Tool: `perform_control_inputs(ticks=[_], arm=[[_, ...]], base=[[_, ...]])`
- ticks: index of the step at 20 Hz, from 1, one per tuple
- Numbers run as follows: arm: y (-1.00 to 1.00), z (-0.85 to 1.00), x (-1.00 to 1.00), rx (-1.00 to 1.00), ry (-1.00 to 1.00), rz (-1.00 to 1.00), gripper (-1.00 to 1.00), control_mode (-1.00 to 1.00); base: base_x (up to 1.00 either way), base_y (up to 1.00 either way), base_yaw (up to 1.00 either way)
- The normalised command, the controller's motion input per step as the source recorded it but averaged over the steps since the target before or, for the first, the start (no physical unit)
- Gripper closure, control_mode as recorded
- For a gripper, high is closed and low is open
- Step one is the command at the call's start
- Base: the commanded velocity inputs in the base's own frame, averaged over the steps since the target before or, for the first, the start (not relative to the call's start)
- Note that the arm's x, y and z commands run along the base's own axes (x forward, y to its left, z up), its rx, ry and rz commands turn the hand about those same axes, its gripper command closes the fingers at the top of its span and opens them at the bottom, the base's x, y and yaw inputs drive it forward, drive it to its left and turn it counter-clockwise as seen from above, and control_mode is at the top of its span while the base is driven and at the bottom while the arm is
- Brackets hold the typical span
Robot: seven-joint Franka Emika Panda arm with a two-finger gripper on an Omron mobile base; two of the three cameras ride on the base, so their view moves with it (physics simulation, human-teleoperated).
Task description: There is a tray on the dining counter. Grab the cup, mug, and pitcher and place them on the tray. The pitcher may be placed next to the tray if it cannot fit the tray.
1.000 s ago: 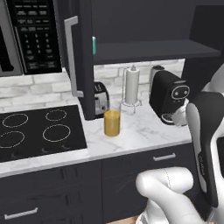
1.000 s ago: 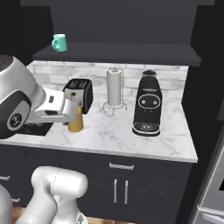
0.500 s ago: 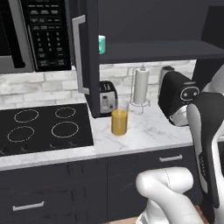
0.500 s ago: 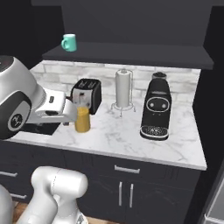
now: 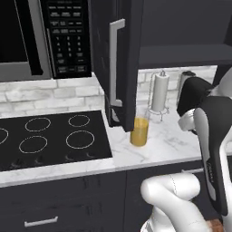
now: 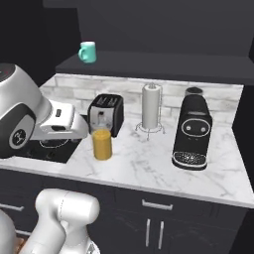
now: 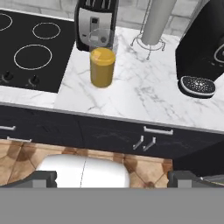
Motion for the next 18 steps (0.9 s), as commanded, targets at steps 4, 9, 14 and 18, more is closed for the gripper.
perform_control_inputs(ticks=[4,9,14,18], arm=[[0.0,0.0,0.0,0.0,0.0,0.0,-1.0,1.0],[0.0,0.0,0.0,0.0,0.0,0.0,-1.0,1.0],[0.0,0.0,0.0,0.0,0.0,0.0,-1.0,1.0],[0.0,0.0,0.0,0.0,0.0,0.0,-1.0,1.0]], base=[[0.56,0.29,0.0],[0.5,0.01,0.0],[0.43,0.0,0.0],[0.24,0.0,0.0]])
